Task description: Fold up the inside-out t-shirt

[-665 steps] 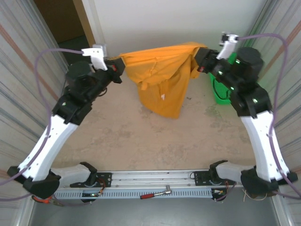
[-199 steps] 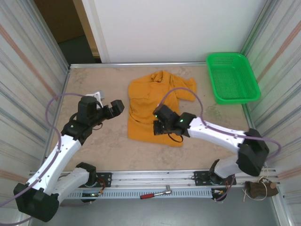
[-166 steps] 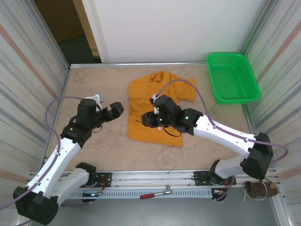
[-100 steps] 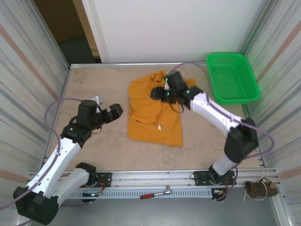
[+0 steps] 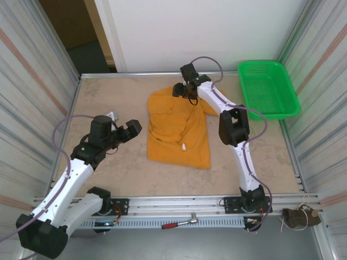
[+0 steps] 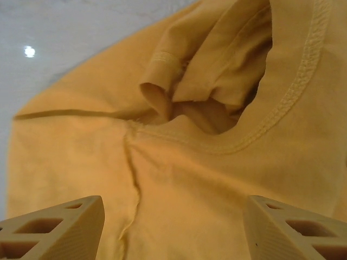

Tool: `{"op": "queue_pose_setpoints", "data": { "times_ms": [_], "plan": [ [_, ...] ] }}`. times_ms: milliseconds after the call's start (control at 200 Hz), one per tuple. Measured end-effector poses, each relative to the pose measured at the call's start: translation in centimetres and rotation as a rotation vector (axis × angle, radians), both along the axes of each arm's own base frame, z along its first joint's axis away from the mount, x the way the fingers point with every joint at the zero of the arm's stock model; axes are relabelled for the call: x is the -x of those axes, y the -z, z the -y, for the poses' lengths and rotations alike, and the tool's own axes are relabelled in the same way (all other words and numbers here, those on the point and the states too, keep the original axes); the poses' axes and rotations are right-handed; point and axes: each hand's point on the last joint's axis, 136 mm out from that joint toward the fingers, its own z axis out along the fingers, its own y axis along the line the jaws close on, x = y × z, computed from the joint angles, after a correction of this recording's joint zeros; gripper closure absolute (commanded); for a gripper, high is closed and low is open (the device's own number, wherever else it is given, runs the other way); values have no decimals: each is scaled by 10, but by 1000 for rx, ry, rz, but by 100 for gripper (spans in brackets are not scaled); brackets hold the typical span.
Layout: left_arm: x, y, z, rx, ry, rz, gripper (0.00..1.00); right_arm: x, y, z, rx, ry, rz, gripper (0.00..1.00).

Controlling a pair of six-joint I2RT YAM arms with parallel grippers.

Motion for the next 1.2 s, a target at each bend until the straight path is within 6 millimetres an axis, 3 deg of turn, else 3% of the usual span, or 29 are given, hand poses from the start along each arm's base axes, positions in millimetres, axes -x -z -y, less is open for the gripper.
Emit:
{"op": "queue_pose_setpoints", "data": {
  "times_ms": [55, 155, 261, 416, 521, 636, 721, 807, 892, 1052, 1107, 1202],
  "plan": [
    [0, 1, 1, 12, 2, -5, 4, -4, 14, -1, 14, 1, -19, 50],
    [2, 3, 3, 24, 9, -15, 4, -7, 38, 2, 31, 2, -61, 100],
    [3, 7, 5, 31, 14, -28, 4, -4, 47, 15, 29, 17, -110, 100],
    [8, 28, 12, 23, 33, -78, 4, 0, 19, 57, -9, 75, -100, 100],
    [15, 53, 26, -7, 76, -140, 4, 14, -32, 96, -61, 132, -36, 100],
    [20, 86, 44, -50, 132, -219, 4, 26, -116, 131, -153, 194, 125, 100],
    [21, 107, 60, -79, 174, -265, 3, 34, -168, 139, -218, 204, 241, 100],
    [20, 127, 77, -116, 216, -306, 3, 43, -196, 136, -258, 187, 304, 100],
    [15, 140, 96, -145, 252, -328, 3, 47, -198, 132, -273, 176, 311, 100],
    [-8, 149, 131, -171, 292, -315, 7, 53, -170, 134, -270, 188, 245, 100],
    [-16, 154, 138, -174, 293, -312, 15, 55, -164, 136, -267, 192, 232, 100],
    [-29, 160, 146, -193, 298, -307, 41, 65, -157, 139, -260, 197, 215, 100]
  ]
}}
